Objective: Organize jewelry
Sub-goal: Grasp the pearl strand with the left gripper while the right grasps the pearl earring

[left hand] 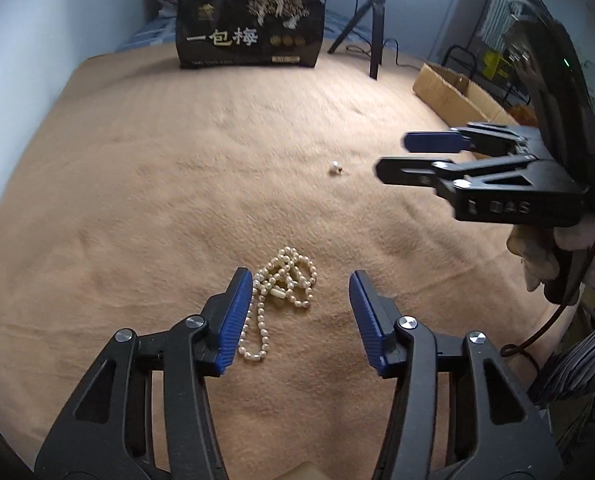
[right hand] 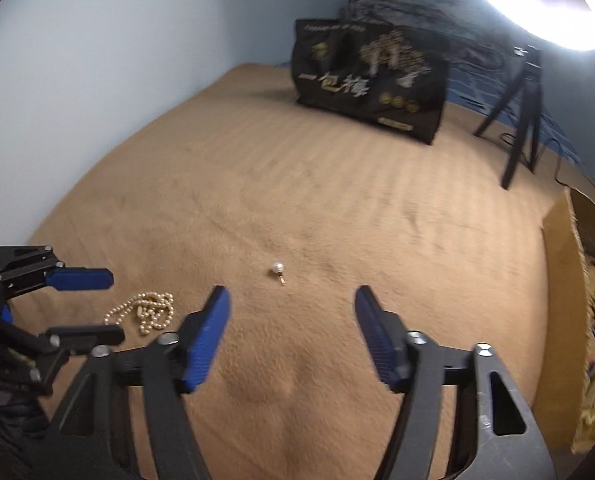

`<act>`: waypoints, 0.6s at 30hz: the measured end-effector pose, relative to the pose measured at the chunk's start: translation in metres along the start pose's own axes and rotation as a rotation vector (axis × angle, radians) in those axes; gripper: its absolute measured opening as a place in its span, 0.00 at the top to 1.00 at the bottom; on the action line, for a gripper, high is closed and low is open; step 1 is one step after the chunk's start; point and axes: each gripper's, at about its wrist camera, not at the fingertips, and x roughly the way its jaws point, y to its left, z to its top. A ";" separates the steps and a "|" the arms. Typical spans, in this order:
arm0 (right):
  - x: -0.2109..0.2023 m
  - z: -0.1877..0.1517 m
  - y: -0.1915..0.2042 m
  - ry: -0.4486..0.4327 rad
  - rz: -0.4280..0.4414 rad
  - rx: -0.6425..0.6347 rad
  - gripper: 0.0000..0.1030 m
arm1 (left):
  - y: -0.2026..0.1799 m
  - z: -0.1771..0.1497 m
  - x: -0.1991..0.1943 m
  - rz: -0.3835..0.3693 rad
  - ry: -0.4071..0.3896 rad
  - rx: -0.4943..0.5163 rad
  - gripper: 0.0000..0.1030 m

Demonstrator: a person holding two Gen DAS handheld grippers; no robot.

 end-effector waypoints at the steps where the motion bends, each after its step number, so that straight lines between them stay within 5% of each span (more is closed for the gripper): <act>1: 0.005 0.001 0.001 0.011 0.009 -0.008 0.50 | 0.000 0.000 0.002 0.002 0.002 0.004 0.49; 8: 0.031 0.006 0.006 0.034 0.006 -0.039 0.51 | 0.004 0.003 0.021 0.028 0.021 0.021 0.50; 18: 0.058 0.005 0.006 0.062 0.010 -0.033 0.57 | 0.006 0.001 0.036 0.050 0.037 0.049 0.77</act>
